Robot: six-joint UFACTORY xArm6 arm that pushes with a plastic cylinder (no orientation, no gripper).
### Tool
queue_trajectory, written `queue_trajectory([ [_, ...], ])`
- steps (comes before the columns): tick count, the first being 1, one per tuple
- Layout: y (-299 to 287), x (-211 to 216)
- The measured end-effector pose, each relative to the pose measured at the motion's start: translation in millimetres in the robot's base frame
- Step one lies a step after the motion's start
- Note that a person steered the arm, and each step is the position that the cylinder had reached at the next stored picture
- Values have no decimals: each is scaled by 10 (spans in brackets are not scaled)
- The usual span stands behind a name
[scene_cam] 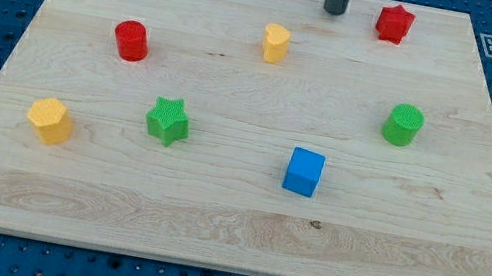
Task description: Move your arm towards the green circle
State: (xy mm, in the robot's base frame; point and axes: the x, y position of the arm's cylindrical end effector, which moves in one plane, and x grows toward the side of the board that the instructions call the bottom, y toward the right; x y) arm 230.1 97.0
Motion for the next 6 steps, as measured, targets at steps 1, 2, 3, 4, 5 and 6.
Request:
queue_trajectory([
  [1,0,265],
  [2,61,644],
  [3,289,1027],
  [4,788,1367],
  [5,1343,1581],
  [6,1581,2041],
])
